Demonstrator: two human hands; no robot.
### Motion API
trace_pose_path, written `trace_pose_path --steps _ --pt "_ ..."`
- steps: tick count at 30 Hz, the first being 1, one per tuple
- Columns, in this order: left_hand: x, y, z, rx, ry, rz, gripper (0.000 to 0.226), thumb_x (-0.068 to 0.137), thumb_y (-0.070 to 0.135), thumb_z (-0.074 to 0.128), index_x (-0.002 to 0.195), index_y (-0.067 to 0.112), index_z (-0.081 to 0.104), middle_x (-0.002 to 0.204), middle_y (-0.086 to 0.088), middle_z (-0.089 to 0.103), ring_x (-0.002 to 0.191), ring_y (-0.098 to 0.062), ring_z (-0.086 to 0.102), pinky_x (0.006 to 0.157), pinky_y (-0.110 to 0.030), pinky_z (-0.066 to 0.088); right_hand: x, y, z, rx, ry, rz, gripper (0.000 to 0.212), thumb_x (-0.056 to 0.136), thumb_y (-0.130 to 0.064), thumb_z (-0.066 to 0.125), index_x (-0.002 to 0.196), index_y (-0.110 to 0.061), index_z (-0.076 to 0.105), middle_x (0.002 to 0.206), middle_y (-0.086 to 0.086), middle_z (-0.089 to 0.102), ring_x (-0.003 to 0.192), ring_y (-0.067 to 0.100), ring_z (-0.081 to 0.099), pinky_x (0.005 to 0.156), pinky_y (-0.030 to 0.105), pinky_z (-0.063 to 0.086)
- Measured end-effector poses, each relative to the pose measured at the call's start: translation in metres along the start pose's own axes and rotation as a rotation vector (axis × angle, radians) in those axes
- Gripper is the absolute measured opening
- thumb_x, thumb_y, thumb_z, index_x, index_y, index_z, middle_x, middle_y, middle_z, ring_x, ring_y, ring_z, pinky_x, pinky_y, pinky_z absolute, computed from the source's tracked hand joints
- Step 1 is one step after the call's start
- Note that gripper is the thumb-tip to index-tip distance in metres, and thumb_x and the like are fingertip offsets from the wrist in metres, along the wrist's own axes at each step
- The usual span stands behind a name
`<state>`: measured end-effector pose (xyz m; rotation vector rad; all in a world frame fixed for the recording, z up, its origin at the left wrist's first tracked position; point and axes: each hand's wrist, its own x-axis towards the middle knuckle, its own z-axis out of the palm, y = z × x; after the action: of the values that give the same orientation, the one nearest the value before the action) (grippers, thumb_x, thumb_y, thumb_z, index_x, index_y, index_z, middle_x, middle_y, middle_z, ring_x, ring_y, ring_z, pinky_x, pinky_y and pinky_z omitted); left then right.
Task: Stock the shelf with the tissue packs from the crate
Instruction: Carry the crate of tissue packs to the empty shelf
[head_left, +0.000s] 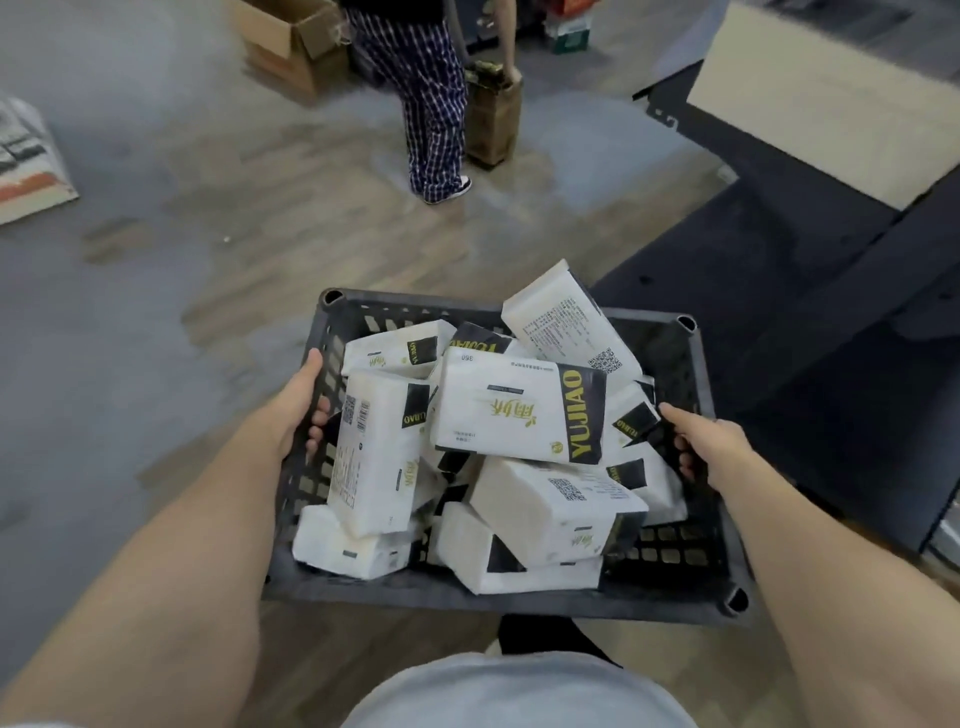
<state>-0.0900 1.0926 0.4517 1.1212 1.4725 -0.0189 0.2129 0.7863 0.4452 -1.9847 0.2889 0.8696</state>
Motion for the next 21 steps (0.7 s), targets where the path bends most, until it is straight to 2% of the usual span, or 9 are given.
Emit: trace_pose_path --steps 4,8,16,21 --pt "0.03 0.012 -0.015 -0.054 0.035 -0.023 0.068 0.08 0.081 0.031 0.058 0.016 0.034 0.047 0.001 0.031 0.034 -0.014 0.026 0.036 -0.017 0.025 0.036 -0.033 0.04 -0.055 -0.03 -0.002 0.034 0.078 -0.032 0.075 0.072 -0.01 0.05 0.06 0.004 0.047 0.048 0.016 0.036 0.048 0.027 0.034" --pt "0.071 0.034 -0.025 -0.079 0.063 -0.069 0.068 0.08 0.081 0.032 0.058 0.017 0.035 0.047 0.001 0.032 0.035 -0.015 0.026 0.038 -0.019 0.024 0.081 -0.07 0.083 -0.115 -0.057 0.017 0.034 0.078 -0.035 0.075 0.078 -0.009 0.052 0.062 0.003 0.049 0.049 0.017 0.038 0.048 0.027 0.036" --pt "0.135 0.115 -0.056 -0.097 0.116 -0.076 0.067 0.083 0.078 0.032 0.057 0.016 0.036 0.046 0.001 0.033 0.033 -0.014 0.027 0.035 -0.018 0.025 0.138 -0.156 0.16 -0.166 -0.08 0.029 0.035 0.079 -0.035 0.074 0.072 -0.009 0.051 0.063 0.005 0.05 0.05 0.018 0.039 0.05 0.029 0.038" --pt "0.171 0.163 -0.081 -0.118 0.132 -0.053 0.067 0.082 0.079 0.032 0.056 0.017 0.036 0.047 0.002 0.034 0.037 -0.014 0.028 0.038 -0.02 0.025 0.166 -0.206 0.206 -0.152 -0.088 0.025 0.035 0.079 -0.034 0.074 0.084 -0.007 0.053 0.062 0.005 0.049 0.047 0.018 0.037 0.048 0.028 0.035"
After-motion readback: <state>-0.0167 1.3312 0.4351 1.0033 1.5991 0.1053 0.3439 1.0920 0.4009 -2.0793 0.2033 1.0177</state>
